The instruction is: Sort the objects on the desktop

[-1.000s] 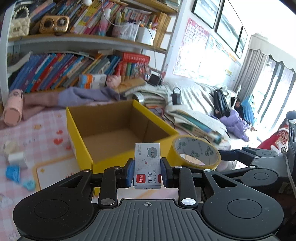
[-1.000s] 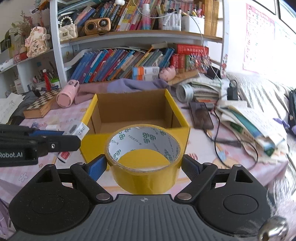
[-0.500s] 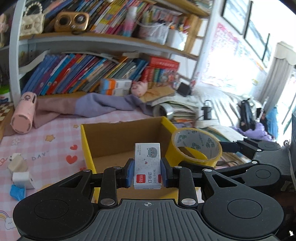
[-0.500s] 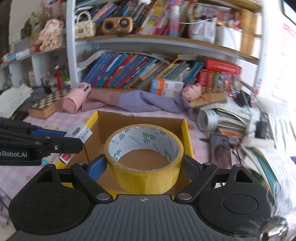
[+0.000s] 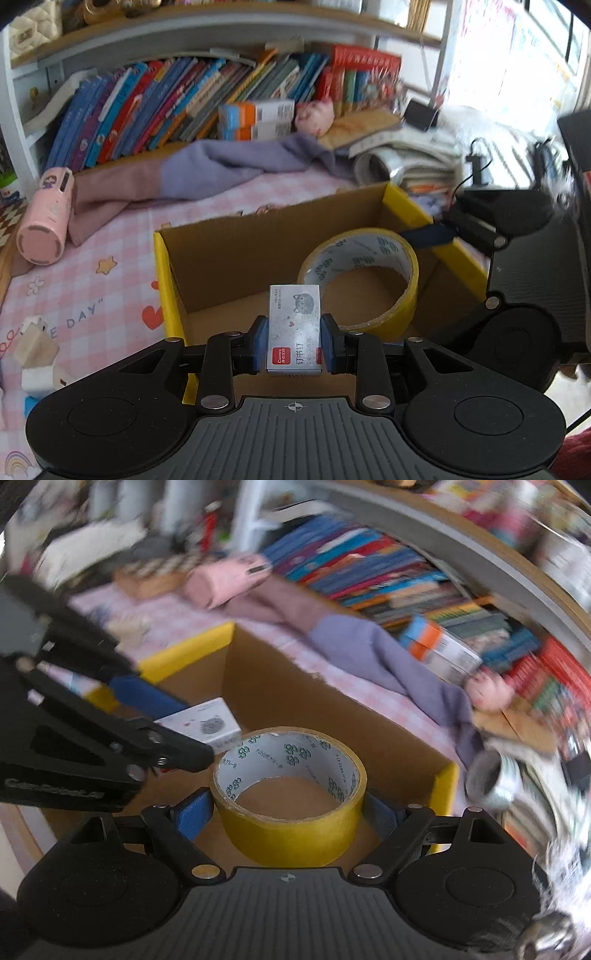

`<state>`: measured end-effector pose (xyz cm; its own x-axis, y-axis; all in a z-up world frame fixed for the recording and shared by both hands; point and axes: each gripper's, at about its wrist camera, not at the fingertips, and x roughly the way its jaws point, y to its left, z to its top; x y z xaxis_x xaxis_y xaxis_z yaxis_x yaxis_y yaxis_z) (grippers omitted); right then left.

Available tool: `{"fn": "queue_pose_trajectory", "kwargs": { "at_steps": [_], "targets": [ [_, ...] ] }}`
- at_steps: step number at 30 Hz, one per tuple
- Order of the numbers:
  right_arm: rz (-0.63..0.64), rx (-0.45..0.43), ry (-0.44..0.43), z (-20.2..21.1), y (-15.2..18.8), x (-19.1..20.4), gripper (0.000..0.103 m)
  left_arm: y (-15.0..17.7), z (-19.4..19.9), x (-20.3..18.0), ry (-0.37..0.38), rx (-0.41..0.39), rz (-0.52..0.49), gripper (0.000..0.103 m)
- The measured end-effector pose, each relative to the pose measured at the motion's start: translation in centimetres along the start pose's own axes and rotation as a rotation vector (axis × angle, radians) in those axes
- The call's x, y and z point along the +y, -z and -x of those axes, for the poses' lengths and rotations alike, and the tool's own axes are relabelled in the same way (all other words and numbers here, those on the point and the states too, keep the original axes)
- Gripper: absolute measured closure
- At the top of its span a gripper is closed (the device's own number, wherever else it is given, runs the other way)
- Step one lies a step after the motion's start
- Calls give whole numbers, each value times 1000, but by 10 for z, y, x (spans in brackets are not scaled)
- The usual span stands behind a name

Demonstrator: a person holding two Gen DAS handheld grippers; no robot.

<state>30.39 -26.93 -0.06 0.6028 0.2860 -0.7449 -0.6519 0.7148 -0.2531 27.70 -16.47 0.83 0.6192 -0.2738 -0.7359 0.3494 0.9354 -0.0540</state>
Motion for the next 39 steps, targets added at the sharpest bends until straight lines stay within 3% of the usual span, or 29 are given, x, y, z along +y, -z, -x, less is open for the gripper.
{"fn": "queue_pose_trajectory", "kwargs": {
  "at_steps": [6, 14, 18, 20, 22, 30, 39],
  "targets": [
    [112, 91, -78, -25, -5, -3, 16, -3, -21, -4, -36, 68, -24, 75],
    [125, 100, -106, -32, -3, -3, 16, -2, -28, -7, -62, 90, -33, 72],
    [103, 80, -91, -28, -1, -5, 16, 0, -20, -10, -83, 55, -48, 61],
    [96, 58, -70, -22, 0, -6, 15, 0, -14, -10, -118, 25, -53, 42],
    [83, 32, -57, -16, 1, -7, 15, 2, -6, -9, -147, -9, -51, 35],
    [-42, -61, -8, 18, 6, -8, 15, 10, 36, -9, -166, -107, -5, 28],
    [-207, -165, 77, 62, 9, 8, 15, 32, 85, 0, -195, -215, 112, 18]
  ]
}}
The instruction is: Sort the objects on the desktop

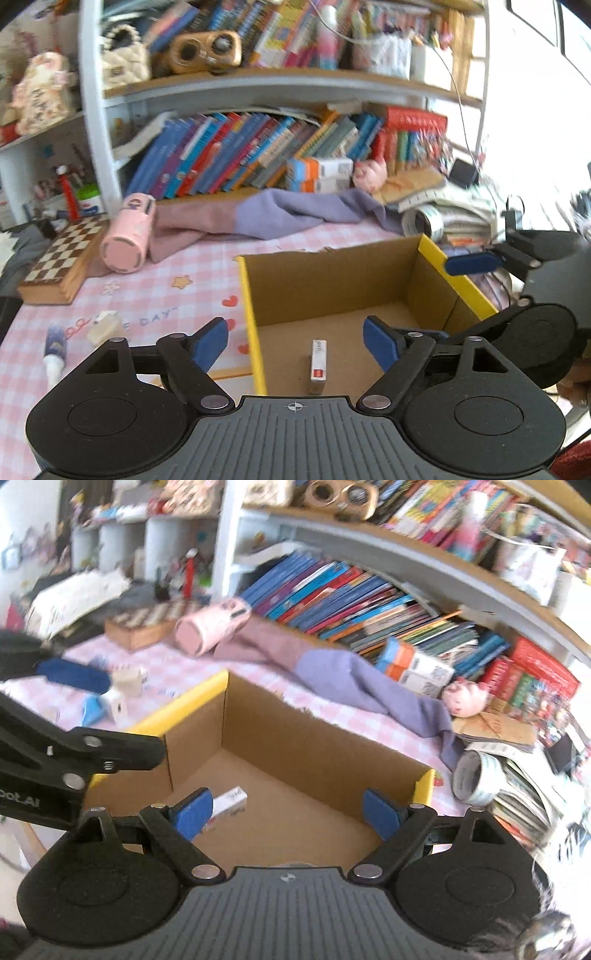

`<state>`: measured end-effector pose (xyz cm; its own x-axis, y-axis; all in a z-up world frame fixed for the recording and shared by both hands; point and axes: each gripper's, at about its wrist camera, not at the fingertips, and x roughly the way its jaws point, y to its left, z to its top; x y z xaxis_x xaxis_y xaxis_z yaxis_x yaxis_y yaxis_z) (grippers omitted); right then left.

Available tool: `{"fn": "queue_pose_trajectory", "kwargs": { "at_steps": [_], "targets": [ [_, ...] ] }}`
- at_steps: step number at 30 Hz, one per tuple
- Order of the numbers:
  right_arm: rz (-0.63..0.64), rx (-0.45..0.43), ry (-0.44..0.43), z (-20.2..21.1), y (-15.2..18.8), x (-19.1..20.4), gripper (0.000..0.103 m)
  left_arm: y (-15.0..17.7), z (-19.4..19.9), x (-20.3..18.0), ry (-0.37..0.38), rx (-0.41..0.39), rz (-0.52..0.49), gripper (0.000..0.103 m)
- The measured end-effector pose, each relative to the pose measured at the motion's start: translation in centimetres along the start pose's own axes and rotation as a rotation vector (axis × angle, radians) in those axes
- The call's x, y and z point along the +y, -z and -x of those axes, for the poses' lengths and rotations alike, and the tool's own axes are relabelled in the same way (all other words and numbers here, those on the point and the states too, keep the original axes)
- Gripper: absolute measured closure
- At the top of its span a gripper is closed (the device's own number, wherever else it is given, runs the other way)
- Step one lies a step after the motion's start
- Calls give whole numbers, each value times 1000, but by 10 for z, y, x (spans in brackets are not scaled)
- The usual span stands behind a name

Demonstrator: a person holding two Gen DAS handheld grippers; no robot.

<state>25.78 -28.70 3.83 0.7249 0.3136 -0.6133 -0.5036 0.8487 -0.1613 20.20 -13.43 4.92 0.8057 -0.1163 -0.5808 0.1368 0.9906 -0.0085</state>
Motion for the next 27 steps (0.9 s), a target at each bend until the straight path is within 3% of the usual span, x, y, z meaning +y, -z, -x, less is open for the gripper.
{"fn": "queue_pose_trajectory", "kwargs": {
  "at_steps": [6, 14, 27],
  "targets": [
    [-116, -71, 89, 36, 12, 19, 15, 21, 27, 20, -26, -30, 46, 16],
    [-215, -104, 190, 67, 25, 57, 15, 46, 56, 42, 0, -37, 10, 16],
    [-272, -71, 236, 100, 47, 137, 14, 87, 103, 80, 37, 1, -13, 13]
  ]
}}
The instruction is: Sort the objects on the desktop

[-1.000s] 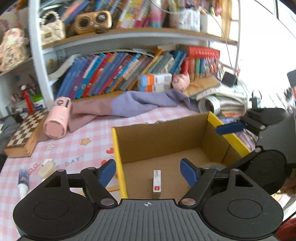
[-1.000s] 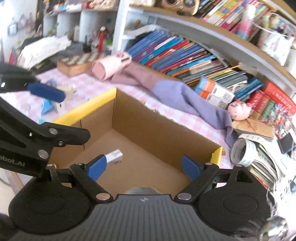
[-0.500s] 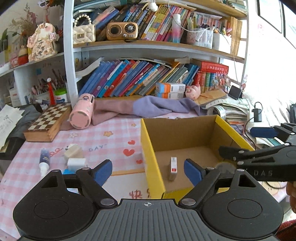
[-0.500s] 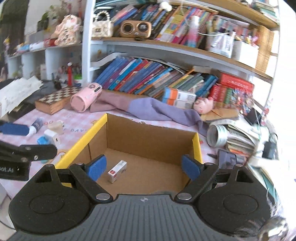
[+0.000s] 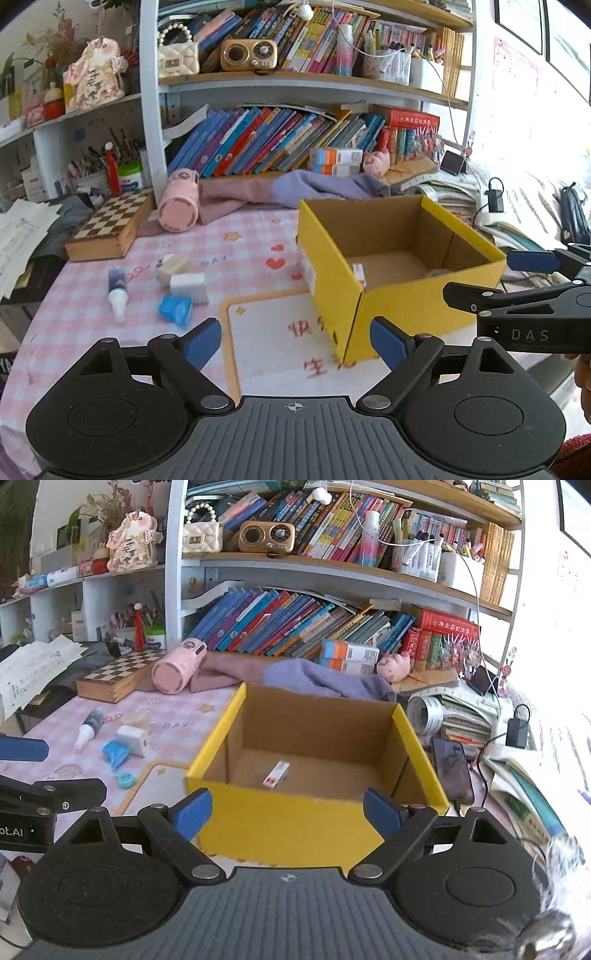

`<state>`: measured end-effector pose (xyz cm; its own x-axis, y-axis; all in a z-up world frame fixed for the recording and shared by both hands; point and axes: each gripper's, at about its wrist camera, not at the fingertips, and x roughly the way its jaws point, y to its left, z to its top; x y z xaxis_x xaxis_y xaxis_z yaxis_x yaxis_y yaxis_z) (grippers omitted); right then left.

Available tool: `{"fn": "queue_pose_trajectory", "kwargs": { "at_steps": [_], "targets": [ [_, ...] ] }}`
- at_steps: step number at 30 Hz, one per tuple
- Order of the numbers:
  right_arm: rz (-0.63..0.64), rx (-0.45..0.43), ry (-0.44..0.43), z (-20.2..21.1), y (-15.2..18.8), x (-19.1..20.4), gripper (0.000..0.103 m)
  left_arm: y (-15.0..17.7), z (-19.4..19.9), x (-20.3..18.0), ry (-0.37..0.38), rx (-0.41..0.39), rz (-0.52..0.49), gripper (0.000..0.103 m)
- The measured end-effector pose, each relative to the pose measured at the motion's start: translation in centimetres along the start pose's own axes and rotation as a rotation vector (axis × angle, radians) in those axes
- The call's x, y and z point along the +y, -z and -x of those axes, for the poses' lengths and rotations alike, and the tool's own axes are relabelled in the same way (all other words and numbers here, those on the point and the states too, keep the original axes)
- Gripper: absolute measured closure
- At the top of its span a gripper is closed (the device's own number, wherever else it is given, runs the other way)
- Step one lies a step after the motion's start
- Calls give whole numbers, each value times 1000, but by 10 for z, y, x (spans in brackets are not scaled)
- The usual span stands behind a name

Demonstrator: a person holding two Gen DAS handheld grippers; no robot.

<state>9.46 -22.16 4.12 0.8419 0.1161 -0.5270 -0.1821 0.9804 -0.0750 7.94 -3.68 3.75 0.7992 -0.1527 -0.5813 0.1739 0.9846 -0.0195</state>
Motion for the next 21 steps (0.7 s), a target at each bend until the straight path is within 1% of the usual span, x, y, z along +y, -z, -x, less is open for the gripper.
{"fn": "queue_pose_trajectory", "kwargs": {
  "at_steps": [5, 10, 17, 21],
  "targets": [
    [-19, 24, 2, 12, 15, 22, 14, 16, 15, 12, -2, 18, -10, 13],
    [-28, 55, -14, 21, 29, 43, 14, 34, 28, 23, -18, 40, -24, 13],
    [-68, 124, -56, 23, 39, 63, 14, 50, 39, 41, -33, 70, -5, 13],
    [-83, 152, -70, 22, 41, 72, 14, 59, 43, 53, -37, 93, 28, 13]
  ]
}}
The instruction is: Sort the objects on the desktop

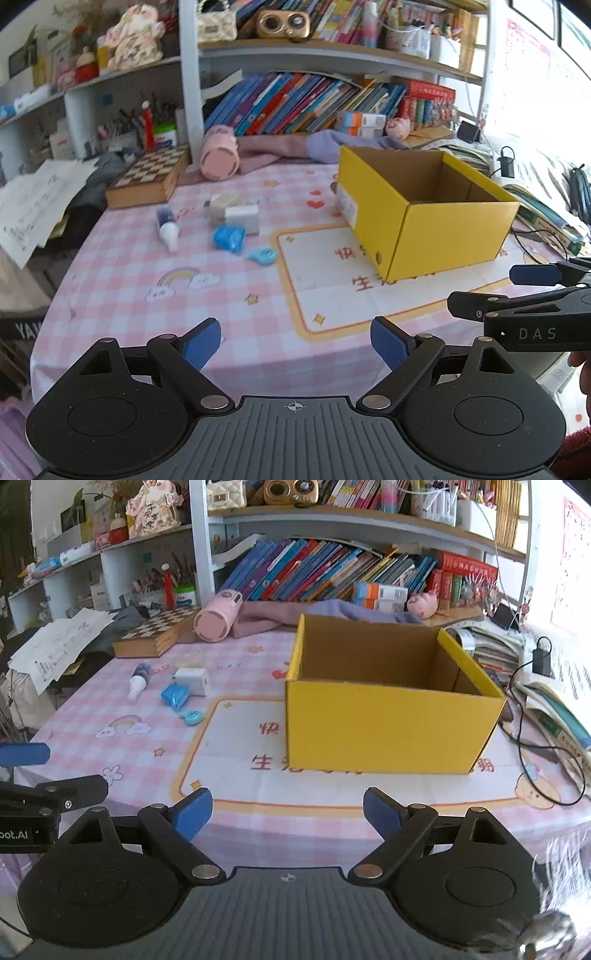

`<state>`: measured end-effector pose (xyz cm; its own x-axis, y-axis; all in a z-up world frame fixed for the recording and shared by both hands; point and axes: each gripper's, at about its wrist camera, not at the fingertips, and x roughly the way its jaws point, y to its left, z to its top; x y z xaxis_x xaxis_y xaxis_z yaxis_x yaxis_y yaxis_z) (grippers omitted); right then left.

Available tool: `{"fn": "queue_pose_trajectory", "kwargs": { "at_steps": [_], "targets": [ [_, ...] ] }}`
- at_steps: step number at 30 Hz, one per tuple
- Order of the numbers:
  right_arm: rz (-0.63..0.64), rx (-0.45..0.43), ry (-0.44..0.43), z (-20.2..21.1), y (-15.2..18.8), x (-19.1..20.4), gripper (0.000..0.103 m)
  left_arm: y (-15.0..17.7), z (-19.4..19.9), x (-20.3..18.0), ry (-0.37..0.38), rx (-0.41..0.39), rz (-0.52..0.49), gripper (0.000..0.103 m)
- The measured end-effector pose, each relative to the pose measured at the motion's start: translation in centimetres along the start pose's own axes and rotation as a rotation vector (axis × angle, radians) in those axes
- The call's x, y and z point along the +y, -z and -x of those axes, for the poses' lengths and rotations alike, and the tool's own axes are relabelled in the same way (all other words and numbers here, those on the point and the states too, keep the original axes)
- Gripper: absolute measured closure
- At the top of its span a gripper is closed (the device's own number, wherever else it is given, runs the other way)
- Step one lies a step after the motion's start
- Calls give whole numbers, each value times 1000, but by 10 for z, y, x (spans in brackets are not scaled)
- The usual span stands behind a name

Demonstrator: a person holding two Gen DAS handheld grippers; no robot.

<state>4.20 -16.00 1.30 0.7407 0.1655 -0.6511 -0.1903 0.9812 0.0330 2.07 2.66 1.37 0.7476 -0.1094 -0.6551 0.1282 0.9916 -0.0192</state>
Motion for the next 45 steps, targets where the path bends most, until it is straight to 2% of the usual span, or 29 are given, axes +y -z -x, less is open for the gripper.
{"fn": "queue_pose_trajectory", "kwargs": {
  "at_steps": [9, 29, 45],
  "targets": [
    [79, 11, -47, -1, 0, 27, 14, 9, 5, 23, -23, 22, 66, 12],
    [170, 39, -113, -14, -10, 64, 14, 17, 7, 50, -81, 59, 99, 12],
    [204, 69, -174, -55, -30, 74, 14, 6, -16, 68, -139, 83, 122, 12]
  ]
}}
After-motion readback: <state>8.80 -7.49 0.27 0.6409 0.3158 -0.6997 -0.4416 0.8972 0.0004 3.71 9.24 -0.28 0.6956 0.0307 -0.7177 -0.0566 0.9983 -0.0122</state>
